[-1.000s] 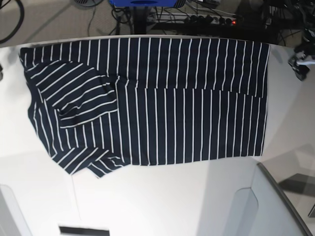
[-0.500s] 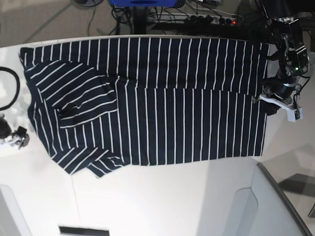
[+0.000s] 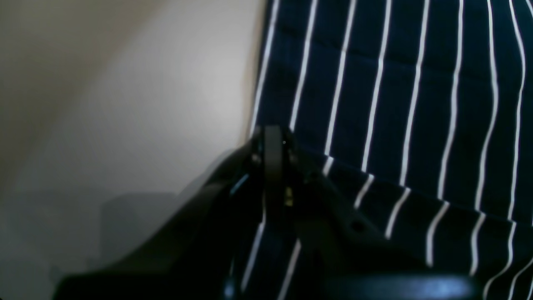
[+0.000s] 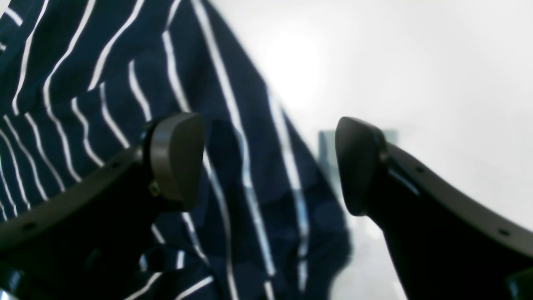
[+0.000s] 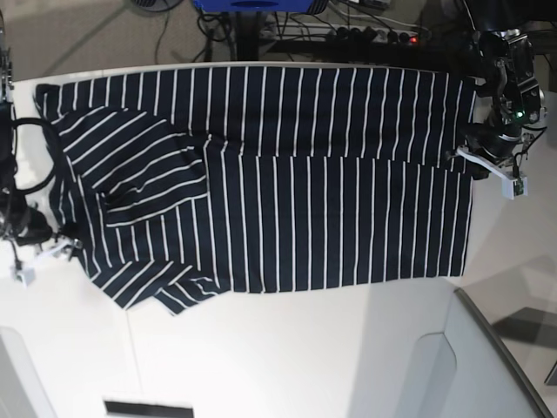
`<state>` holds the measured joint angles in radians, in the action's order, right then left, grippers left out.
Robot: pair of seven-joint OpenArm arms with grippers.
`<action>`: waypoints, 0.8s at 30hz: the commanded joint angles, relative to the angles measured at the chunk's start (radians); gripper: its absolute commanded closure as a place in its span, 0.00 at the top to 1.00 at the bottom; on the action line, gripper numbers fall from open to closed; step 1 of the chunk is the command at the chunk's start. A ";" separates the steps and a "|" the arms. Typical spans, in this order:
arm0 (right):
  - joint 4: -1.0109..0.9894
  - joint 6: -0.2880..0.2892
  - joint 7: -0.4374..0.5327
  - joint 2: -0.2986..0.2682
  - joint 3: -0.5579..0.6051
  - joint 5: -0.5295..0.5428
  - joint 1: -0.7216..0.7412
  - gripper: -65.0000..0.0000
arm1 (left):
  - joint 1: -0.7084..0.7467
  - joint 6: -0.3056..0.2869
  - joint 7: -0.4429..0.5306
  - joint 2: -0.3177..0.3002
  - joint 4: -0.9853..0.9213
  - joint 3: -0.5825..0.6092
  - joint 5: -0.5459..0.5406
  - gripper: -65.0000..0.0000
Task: Layout the t-shirt on the table in an organized manner, then fold the t-shirt properly
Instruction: 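Release the shirt edge and move the right gripper to the sleeve fabric, then grasp the shirt fabric near the sleeve with the right gripper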
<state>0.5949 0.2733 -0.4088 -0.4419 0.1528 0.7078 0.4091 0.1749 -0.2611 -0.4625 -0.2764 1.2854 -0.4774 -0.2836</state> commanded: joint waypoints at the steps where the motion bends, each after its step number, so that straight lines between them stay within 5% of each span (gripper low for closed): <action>1: 0.010 0.005 0.020 -0.018 -0.003 0.009 0.027 0.71 | -0.005 0.001 0.018 -0.010 0.020 -0.008 0.005 0.00; 6: -0.045 0.005 0.061 -0.016 -0.003 0.009 0.027 0.69 | -0.013 0.001 0.018 0.006 0.018 -0.076 0.005 0.00; 11: -0.106 0.005 0.077 -0.005 -0.002 0.009 0.027 0.43 | -0.015 0.001 0.018 0.006 0.013 -0.113 0.007 0.00; 17: -0.102 0.005 0.077 0.001 -0.002 0.009 0.027 0.30 | -0.013 0.001 0.018 0.006 0.013 -0.113 0.007 0.00; 21: -0.095 0.005 0.077 0.002 -0.003 0.009 0.030 0.00 | -0.007 0.001 0.018 0.006 0.013 -0.109 0.007 0.00; 24: -0.026 0.005 0.067 0.002 -0.009 0.017 0.020 0.01 | -0.005 0.001 0.018 0.006 0.013 -0.109 0.007 0.00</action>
<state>0.5465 0.2695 -0.3611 -0.4255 0.1497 0.7132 0.4026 0.1730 -0.2611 -0.4633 -0.2539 1.2850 -0.5816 -0.2691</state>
